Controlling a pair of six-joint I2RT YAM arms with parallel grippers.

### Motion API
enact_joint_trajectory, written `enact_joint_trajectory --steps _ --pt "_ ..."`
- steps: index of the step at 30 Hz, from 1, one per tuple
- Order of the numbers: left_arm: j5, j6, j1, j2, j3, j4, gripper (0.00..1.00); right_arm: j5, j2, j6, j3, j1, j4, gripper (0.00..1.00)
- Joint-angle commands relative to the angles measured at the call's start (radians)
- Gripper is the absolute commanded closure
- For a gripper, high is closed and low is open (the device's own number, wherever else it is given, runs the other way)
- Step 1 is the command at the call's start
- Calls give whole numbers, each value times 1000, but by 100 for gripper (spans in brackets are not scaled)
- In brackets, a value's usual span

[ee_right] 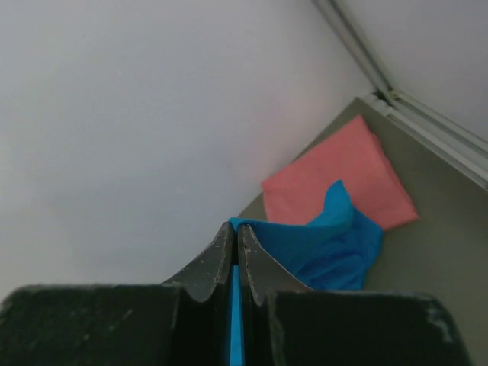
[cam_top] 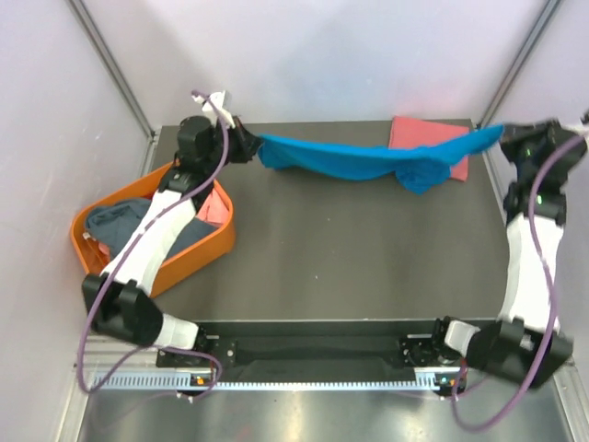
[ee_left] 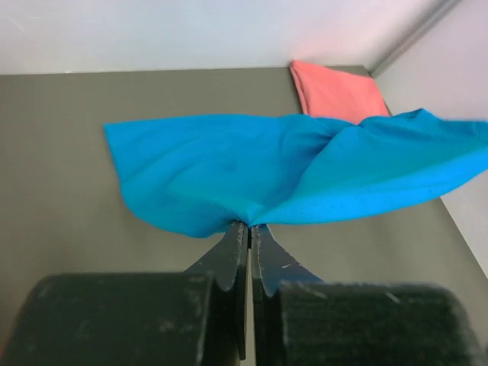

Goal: Fold and stack the t-shirts
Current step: Flatten the tshirt out

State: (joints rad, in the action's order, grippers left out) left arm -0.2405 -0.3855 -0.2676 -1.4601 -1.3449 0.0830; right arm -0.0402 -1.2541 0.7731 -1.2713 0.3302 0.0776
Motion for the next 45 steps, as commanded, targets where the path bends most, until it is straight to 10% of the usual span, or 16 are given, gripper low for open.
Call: enact_joint_trajectory --steps 1,9,21,37,45 --pt "-66 31 8 122 73 118 100 28 175 -51 131 79 226 100" --pt "-88 -15 8 276 3 208 100 -184 203 -212 -108 90 580 100" --pt "-186 -150 7 503 -258 276 100 -64 415 -230 -710 87 929 100" --pt "-146 -162 8 575 -413 284 100 192 407 -241 -1019 -83 602 100" --pt "-125 -115 8 475 -300 193 100 -15 210 -183 -860 -95 412 100"
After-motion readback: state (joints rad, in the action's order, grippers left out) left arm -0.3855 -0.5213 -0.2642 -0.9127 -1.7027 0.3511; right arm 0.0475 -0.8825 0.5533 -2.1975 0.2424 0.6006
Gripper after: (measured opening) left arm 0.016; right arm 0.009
